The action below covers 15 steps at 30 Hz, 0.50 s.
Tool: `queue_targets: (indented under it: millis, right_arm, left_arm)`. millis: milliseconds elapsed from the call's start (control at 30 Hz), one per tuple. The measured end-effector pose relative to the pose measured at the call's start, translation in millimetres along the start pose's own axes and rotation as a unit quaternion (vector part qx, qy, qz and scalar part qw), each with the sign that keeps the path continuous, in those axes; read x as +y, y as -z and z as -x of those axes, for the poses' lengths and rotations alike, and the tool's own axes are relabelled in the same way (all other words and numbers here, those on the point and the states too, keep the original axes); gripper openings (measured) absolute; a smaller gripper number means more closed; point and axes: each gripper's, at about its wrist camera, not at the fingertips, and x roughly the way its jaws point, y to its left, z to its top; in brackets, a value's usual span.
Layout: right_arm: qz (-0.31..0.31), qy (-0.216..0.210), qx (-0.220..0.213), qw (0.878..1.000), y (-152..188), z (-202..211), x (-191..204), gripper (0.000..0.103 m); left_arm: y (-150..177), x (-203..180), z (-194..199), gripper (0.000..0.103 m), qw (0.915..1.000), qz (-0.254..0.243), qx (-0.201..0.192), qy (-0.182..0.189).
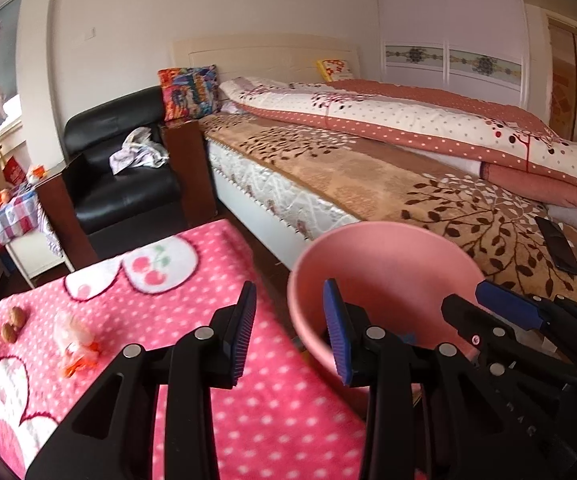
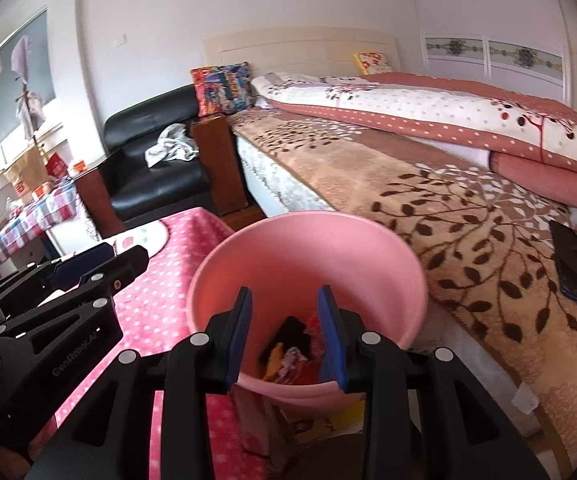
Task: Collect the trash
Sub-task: 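Move both tools back over the table toward the plastic bag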
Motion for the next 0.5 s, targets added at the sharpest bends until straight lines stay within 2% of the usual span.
queue_targets:
  millis: [500]
  right_arm:
    - [0.062, -0.094, 0.021, 0.993, 8, -14, 102, 0.035]
  left_arm:
    - [44, 94, 47, 0.035, 0.9953, 0.013, -0.011, -0.095]
